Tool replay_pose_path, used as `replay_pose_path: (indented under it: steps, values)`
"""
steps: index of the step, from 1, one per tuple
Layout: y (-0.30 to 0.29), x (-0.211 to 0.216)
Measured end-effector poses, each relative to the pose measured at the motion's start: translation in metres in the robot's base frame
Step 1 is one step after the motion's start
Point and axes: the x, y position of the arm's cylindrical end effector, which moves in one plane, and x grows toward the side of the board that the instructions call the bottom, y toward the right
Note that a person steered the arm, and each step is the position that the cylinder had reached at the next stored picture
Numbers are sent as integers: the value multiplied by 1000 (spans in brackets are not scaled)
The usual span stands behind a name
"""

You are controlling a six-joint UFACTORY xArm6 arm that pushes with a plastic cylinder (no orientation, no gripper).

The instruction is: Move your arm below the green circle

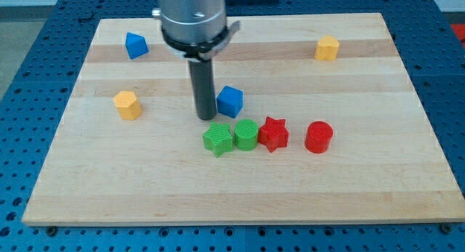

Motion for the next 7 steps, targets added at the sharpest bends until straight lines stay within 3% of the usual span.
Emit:
replay_pose_path:
  steps: [1, 3, 5, 7]
  values:
    - [-27, 4]
    - [-62, 64]
    - [-36, 114]
    - [0, 118]
